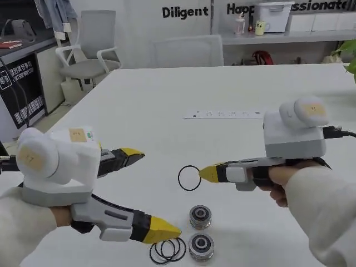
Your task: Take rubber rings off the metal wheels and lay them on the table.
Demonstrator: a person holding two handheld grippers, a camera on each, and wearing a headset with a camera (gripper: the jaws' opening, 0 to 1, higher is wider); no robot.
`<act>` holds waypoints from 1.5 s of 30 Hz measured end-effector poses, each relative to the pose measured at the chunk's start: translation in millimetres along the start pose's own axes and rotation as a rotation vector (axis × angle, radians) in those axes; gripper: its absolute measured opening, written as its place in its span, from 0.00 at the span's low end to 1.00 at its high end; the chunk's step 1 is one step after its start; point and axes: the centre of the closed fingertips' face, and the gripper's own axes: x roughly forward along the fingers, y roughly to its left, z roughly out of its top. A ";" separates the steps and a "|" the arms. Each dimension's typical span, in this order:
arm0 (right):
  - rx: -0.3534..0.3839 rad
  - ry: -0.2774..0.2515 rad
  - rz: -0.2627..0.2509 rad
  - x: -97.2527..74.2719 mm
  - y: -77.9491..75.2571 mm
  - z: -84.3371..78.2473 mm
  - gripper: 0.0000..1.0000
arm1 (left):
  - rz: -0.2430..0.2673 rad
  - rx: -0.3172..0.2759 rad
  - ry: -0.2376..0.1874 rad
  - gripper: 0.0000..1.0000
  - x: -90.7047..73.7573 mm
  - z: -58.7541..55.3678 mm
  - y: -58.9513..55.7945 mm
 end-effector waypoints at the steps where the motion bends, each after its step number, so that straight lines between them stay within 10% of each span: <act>1: -0.003 0.001 0.002 0.2 0.9 0.1 0.00 | 0.002 -0.004 0.000 1.00 -2.5 -1.4 0.7; 45: -0.027 0.193 0.126 31.8 38.4 -50.7 0.00 | -0.010 -0.143 0.008 1.00 -31.7 -42.4 -6.8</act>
